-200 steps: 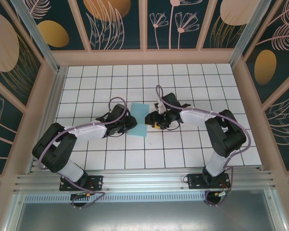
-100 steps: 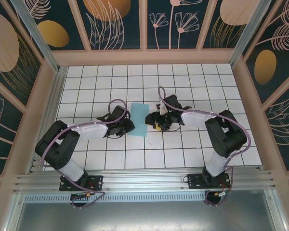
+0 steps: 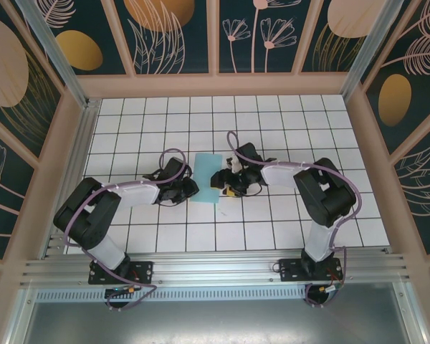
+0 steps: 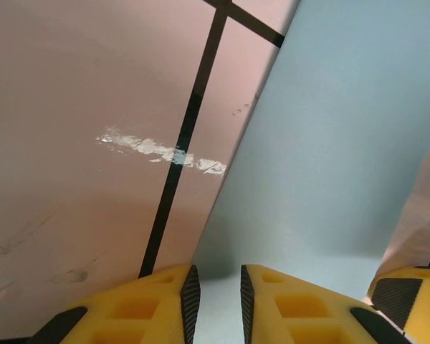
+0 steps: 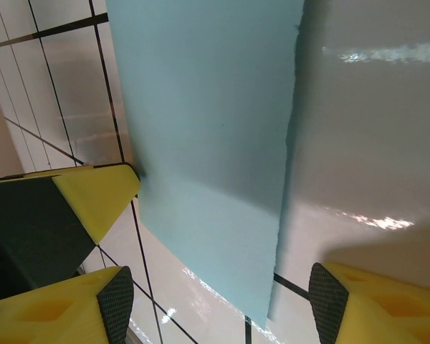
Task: Fold a paper plane with a square sheet of paper (pick it up from the middle)
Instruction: Third fold the triangle at the center of the table.
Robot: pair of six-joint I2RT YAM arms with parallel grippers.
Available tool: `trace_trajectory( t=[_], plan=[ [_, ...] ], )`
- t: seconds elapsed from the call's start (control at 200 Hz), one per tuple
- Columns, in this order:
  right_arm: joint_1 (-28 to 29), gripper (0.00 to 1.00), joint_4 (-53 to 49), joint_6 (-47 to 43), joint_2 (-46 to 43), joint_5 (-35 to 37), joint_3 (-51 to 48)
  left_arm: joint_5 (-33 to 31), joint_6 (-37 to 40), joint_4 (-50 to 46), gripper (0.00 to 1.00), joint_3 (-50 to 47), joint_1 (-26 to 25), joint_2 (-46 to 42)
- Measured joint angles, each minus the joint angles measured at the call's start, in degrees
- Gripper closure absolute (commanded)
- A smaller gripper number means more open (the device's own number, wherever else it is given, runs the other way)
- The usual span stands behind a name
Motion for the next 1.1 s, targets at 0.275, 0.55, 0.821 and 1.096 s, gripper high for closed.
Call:
trace_trajectory(
  t=[0.275, 0.55, 0.821, 1.096],
  plan=[
    [1.1, 0.37, -3.2, 0.9, 2.4, 0.9, 3.5, 0.8, 0.1, 0.4, 0.74, 0.4, 0.2, 0.7],
    [1.3, 0.42, -2.1, 2.7, 2.7, -2.3, 3.5, 0.8, 0.5, 0.4, 0.74, 0.5, 0.2, 0.8],
    [1.3, 0.52, -2.1, 2.1, 2.7, -6.5, 2.7, 0.8, 0.9, 0.4, 0.75, 0.7, 0.2, 1.0],
    [1.3, 0.92, -3.0, 1.8, 2.6, -7.5, 0.9, 0.8, 0.9, 0.4, 0.75, 0.7, 0.2, 1.0]
  ],
)
